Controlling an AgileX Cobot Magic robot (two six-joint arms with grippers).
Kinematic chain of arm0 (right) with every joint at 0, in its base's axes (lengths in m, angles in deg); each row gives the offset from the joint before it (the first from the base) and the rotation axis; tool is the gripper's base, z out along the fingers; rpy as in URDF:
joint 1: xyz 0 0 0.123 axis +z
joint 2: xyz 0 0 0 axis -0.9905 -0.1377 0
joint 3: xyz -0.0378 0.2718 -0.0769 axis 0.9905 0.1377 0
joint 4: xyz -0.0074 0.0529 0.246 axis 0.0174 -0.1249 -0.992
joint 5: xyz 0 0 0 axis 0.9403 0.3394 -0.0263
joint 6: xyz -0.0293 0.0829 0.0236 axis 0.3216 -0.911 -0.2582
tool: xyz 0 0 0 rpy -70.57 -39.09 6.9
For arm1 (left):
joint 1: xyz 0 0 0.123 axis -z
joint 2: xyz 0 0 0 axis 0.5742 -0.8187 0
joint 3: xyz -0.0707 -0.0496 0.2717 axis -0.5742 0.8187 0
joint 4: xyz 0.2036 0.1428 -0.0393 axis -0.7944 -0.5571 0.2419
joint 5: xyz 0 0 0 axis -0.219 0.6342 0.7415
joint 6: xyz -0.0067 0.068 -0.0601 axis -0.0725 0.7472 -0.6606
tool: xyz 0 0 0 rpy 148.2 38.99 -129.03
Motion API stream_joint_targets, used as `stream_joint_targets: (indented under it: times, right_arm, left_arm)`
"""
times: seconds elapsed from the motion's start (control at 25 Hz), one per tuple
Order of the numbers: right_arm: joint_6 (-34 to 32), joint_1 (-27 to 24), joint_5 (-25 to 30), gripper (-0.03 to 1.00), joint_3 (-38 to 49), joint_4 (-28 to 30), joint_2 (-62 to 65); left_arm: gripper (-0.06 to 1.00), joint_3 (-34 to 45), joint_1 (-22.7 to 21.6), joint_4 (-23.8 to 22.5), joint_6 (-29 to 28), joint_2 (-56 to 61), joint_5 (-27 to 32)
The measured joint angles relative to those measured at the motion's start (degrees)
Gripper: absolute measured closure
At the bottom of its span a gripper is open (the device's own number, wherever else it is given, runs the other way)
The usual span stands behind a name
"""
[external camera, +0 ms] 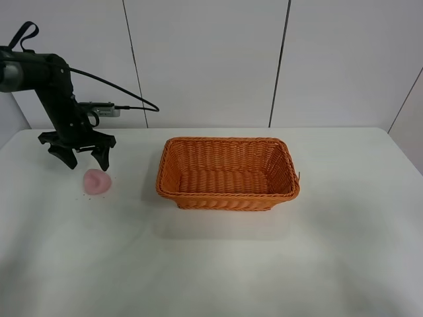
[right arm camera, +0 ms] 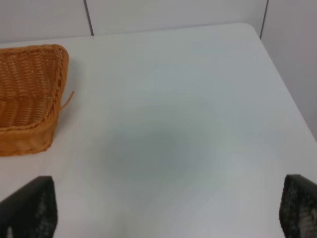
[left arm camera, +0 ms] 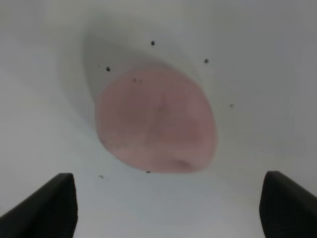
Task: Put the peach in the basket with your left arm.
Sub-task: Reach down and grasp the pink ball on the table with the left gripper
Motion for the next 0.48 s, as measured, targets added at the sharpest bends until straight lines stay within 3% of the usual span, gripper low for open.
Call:
stream_joint_targets:
  times: [0.48]
  right_arm:
    - [0.00, 0.00, 0.00, 0.27, 0.00, 0.00, 0.00]
  left_arm:
    - [0.09, 0.00, -0.31, 0.77, 0.07, -2.56, -3.75]
